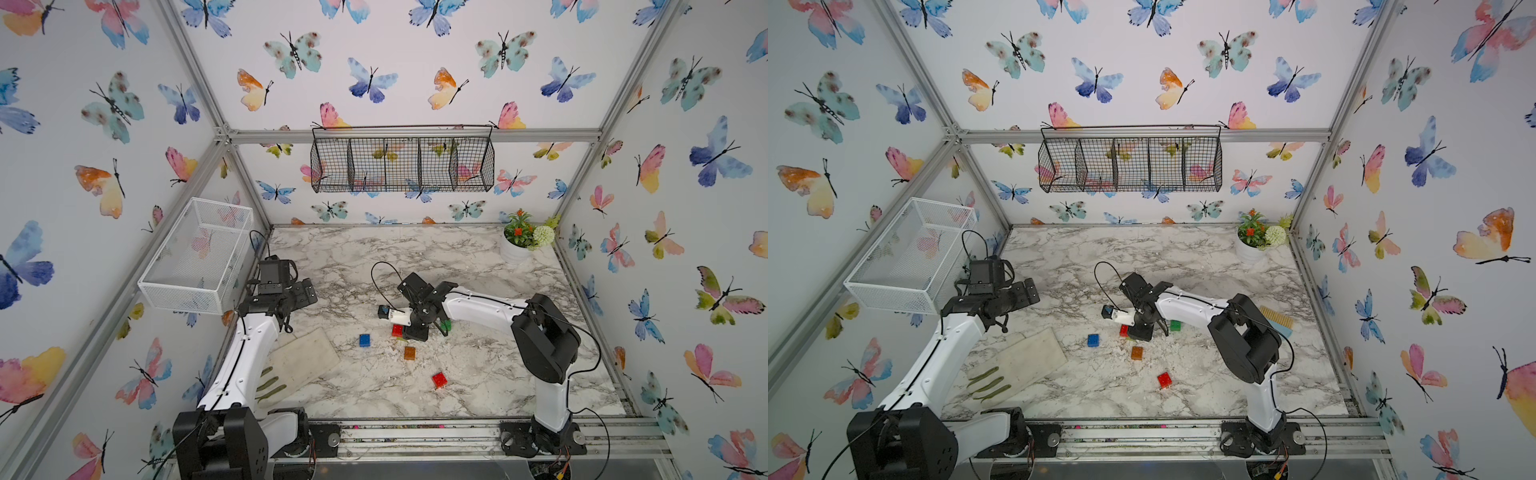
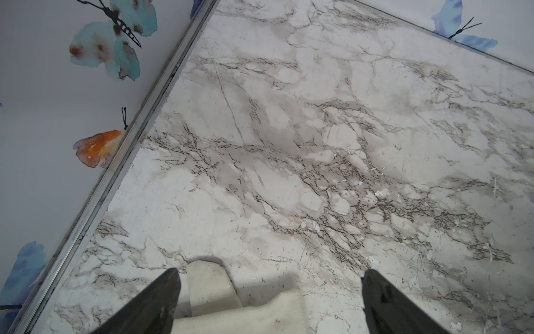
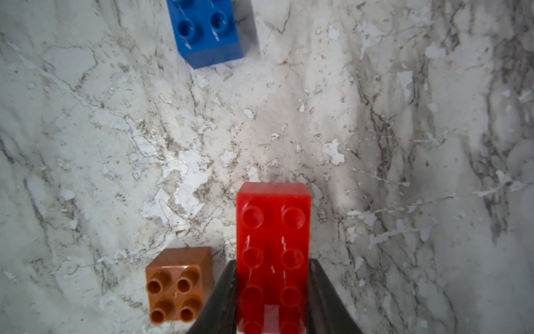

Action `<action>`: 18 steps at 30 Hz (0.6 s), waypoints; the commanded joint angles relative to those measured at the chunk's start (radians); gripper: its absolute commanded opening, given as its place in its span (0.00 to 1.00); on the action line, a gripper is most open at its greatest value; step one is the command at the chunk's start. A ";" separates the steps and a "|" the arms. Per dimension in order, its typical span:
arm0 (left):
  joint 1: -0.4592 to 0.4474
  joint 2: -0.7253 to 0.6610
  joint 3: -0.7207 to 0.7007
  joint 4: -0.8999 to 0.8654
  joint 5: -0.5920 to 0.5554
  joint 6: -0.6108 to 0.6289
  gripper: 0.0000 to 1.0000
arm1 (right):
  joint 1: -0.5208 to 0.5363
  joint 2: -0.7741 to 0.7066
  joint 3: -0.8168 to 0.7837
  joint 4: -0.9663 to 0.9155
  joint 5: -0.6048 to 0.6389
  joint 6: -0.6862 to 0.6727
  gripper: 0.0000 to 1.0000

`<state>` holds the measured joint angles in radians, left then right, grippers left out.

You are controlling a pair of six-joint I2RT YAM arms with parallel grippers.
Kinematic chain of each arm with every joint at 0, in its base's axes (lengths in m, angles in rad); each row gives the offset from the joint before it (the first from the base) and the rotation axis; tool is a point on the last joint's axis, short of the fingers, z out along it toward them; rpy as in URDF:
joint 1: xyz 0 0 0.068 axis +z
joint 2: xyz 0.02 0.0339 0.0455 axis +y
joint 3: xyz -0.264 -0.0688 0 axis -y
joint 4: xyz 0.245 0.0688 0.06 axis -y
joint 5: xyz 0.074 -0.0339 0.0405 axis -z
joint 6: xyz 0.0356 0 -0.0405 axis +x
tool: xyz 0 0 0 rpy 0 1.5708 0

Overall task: Assemble the letter v with lego
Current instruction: Assemble the lego brick with the lego brick.

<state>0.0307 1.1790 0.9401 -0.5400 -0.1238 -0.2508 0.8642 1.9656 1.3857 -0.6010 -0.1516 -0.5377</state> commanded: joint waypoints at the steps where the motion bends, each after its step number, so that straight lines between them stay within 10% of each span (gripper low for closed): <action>1: 0.004 0.002 -0.004 -0.021 -0.016 0.007 0.98 | 0.001 0.076 0.001 -0.170 0.075 0.060 0.02; 18: 0.004 -0.002 -0.006 -0.021 -0.019 0.008 0.98 | 0.015 -0.017 -0.092 -0.039 0.136 0.084 0.02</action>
<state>0.0307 1.1790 0.9401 -0.5407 -0.1257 -0.2504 0.8814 1.9289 1.3392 -0.5747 -0.0822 -0.4385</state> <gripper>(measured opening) 0.984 0.349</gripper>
